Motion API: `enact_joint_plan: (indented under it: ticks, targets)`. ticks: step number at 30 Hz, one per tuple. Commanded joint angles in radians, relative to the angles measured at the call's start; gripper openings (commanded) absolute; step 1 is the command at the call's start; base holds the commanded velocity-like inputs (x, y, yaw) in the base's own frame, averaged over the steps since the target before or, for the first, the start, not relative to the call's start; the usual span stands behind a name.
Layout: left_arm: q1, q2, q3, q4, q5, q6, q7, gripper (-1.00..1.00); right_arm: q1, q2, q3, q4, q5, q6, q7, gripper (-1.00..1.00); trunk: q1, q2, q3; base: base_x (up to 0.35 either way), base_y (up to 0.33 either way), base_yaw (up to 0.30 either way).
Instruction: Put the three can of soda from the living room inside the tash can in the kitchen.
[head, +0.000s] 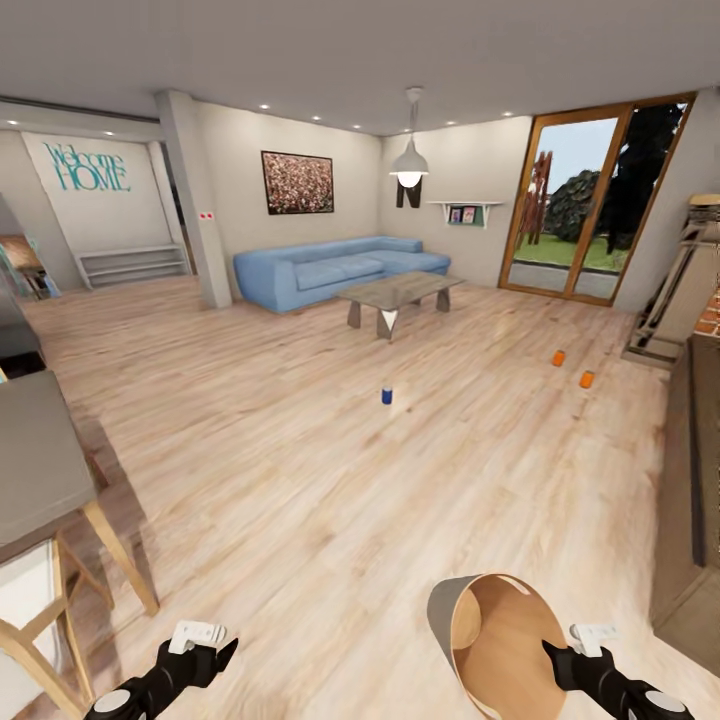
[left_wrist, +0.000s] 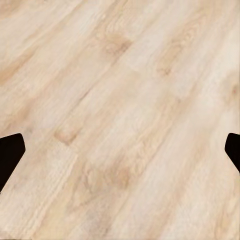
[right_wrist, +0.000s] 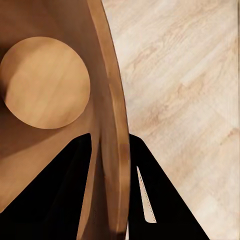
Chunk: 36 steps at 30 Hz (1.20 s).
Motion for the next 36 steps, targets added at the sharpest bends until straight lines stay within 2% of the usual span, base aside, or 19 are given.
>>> enact_joint_plan:
  ticks: [1,21,36]
  targets:
    - [0.0,0.0,0.0,0.0,0.0,0.0,0.0,1.0,-0.001,0.0,-0.002,-0.002,-0.007,0.0,0.004,-1.0,0.0,0.0,0.0,0.323,0.0,-0.173]
    - [0.0,-0.001,0.0,0.0,-0.001,0.0,0.0,1.0,-0.001,0.0,-0.003,-0.002,-0.008,0.0,0.004,-1.0,0.0,0.0,0.005,0.32,-0.045,-0.237]
    - [-0.001,0.0,0.0,0.0,0.0,0.001,0.0,1.0,-0.001,0.0,-0.001,-0.001,-0.007,0.0,0.002,-1.0,0.0,0.0,0.006,0.318,-0.04,-0.029]
